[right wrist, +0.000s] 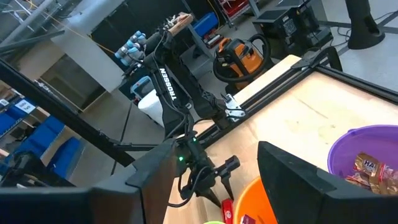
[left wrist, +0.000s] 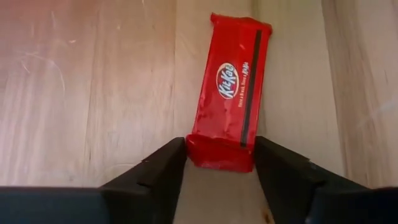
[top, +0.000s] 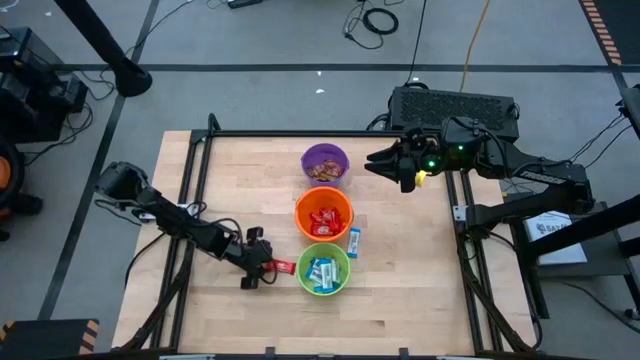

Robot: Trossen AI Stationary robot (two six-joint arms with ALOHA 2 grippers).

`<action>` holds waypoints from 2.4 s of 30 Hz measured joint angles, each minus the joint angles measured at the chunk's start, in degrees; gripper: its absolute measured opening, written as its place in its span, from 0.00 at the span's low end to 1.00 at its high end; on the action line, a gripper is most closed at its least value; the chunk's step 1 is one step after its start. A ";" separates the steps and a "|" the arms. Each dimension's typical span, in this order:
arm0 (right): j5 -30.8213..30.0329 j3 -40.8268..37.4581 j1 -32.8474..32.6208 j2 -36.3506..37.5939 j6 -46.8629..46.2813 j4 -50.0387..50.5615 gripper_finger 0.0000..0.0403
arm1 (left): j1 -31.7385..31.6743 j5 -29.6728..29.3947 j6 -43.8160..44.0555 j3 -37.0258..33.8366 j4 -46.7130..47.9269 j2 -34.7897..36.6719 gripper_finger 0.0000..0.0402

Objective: Sort candy by brand, put in halloween buckets
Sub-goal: Put red chocolate bar into the orange bucket

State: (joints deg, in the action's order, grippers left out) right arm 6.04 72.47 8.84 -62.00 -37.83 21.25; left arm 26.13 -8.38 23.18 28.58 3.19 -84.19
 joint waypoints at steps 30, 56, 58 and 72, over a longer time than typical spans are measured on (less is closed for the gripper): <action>0.28 0.00 0.00 0.00 1.02 0.05 0.54 | -2.04 6.05 17.50 1.53 0.73 -0.28 0.09; 0.24 0.00 0.00 0.00 2.14 0.05 0.54 | -2.45 4.72 -15.62 7.96 -0.58 1.31 0.40; 0.26 0.00 0.00 0.00 2.09 0.05 0.54 | -2.79 7.34 -20.02 7.96 -1.71 0.37 0.45; 1.58 0.00 -1.48 0.00 0.77 0.37 0.54 | -3.60 7.17 -32.73 10.10 -7.82 -11.53 0.64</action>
State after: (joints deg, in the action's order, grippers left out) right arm 7.62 72.47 7.36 -62.00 -37.06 21.63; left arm 22.52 -1.21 -9.54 38.68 -4.63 -95.72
